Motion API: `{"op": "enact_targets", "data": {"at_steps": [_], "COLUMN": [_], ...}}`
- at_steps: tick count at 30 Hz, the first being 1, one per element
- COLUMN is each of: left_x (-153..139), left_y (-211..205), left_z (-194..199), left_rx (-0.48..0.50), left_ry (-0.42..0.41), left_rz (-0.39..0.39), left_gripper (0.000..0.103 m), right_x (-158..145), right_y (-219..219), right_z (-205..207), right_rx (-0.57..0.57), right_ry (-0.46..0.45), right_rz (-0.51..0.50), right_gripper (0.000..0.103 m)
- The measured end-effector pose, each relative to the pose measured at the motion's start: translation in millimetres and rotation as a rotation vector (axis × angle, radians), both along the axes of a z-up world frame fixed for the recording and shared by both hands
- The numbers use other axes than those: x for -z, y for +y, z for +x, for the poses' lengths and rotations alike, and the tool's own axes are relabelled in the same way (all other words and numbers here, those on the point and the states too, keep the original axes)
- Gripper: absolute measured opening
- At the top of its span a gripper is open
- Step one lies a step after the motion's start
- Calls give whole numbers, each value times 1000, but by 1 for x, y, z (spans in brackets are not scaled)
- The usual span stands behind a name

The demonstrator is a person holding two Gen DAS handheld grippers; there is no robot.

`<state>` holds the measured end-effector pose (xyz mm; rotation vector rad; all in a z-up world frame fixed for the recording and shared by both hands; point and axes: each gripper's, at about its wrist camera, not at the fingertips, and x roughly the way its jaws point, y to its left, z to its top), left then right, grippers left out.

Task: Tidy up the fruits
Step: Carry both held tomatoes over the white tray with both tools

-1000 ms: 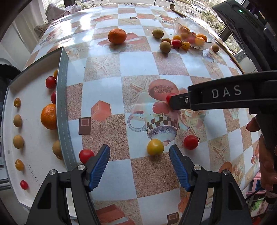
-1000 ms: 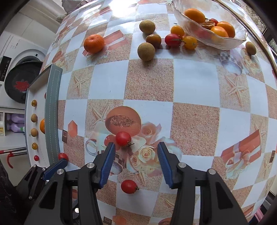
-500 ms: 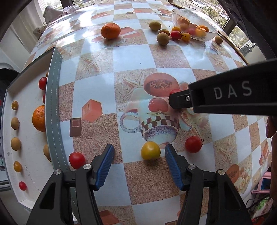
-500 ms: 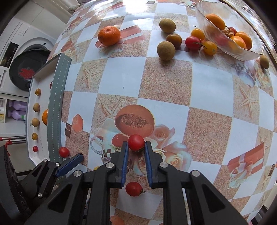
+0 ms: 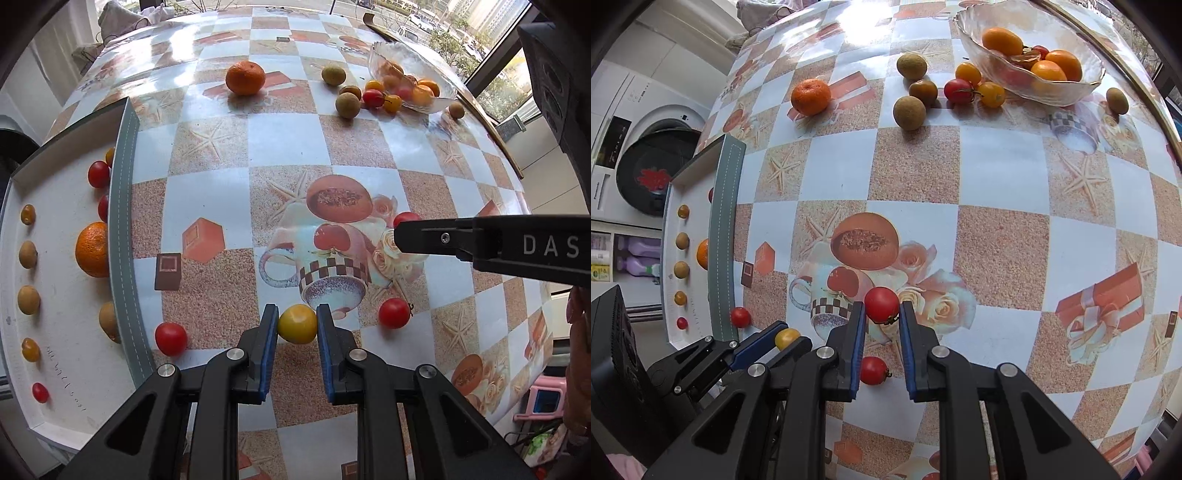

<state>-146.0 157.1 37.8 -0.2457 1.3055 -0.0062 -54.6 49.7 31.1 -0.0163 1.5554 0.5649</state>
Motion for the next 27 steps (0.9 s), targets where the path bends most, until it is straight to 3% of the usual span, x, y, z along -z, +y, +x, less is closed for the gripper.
{"op": "enact_targets", "data": {"at_steps": [15, 27], "left_x": [-43, -31], "left_y": [68, 147], "left_z": [-39, -83], "left_rx": [-108, -293], "left_ry": [-71, -38], "left_rz": [9, 64], "left_gripper": [22, 22], "right_x": [-34, -49], "right_y": [29, 119], "right_z": [-12, -33], "right_rx": [-44, -201], "right_ry": [-29, -44], "right_rz": [35, 69], "right_gripper": [20, 20]}}
